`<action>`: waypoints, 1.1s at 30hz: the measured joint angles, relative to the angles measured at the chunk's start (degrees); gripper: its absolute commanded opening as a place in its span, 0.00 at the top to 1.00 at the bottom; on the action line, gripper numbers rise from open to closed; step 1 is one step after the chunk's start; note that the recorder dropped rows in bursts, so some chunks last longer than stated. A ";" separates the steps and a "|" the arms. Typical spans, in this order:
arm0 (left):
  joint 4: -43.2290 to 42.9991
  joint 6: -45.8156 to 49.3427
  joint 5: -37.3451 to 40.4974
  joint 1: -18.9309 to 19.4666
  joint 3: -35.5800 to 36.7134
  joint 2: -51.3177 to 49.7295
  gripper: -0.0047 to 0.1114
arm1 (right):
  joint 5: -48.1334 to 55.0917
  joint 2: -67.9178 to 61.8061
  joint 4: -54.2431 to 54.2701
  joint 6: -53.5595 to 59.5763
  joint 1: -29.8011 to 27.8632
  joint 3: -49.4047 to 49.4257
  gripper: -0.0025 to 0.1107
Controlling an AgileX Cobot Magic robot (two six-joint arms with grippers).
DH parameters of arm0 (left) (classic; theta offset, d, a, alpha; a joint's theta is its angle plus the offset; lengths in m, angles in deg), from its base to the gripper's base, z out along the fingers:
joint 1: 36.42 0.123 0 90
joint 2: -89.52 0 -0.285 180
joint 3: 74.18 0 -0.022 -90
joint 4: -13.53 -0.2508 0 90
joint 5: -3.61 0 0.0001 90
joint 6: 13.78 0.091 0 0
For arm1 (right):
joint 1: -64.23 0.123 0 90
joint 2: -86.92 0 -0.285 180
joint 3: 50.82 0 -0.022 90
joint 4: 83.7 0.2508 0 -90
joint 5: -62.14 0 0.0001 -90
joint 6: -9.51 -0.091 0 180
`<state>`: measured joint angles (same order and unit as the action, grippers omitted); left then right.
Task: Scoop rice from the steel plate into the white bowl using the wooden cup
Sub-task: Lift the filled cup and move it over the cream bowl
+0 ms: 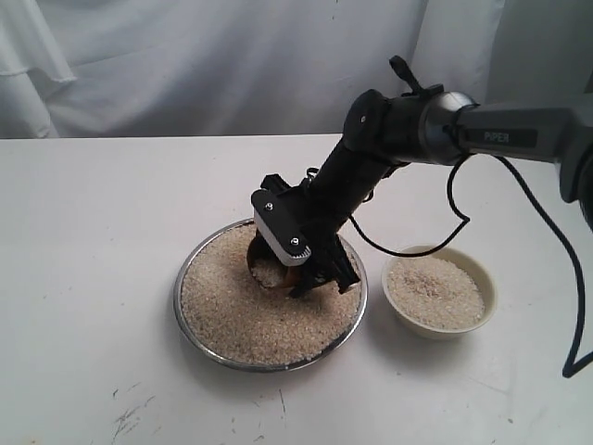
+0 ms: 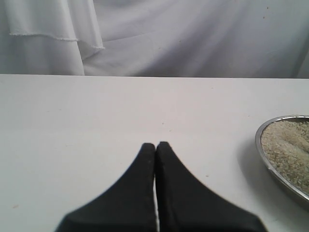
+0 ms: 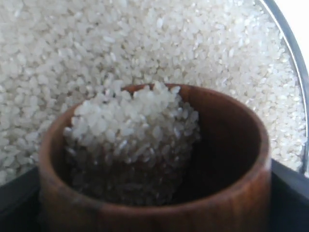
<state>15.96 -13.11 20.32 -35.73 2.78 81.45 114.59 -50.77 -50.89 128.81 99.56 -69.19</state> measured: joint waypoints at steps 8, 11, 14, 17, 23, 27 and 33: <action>0.00 0.00 0.00 0.00 0.00 0.00 0.96 | 0.00 1.34 -0.51 0.00 -1.26 0.00 0.98; 0.00 0.00 0.00 0.00 0.00 0.00 0.96 | 0.83 2.72 -1.17 -0.12 -2.06 0.00 0.98; 0.00 0.00 0.00 0.00 0.00 0.00 0.96 | 1.66 4.45 -2.20 -0.60 -2.94 0.00 0.98; 0.00 0.00 0.00 0.00 0.00 0.00 0.96 | 3.26 5.89 -2.97 -1.14 -3.86 0.00 0.98; 0.00 0.00 0.00 0.00 0.00 0.00 0.96 | 6.16 7.81 -5.90 -2.43 -6.06 0.00 0.98; 0.00 0.00 0.00 0.00 0.00 0.00 0.96 | 7.62 9.41 -6.71 -2.54 -8.02 0.00 0.98; 0.00 0.00 0.00 0.00 0.00 0.00 0.96 | 9.71 12.39 -9.80 -3.43 -10.33 1.14 0.98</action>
<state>15.96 -13.11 20.32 -35.73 2.78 81.45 124.31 -38.39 -60.69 125.37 89.23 -68.05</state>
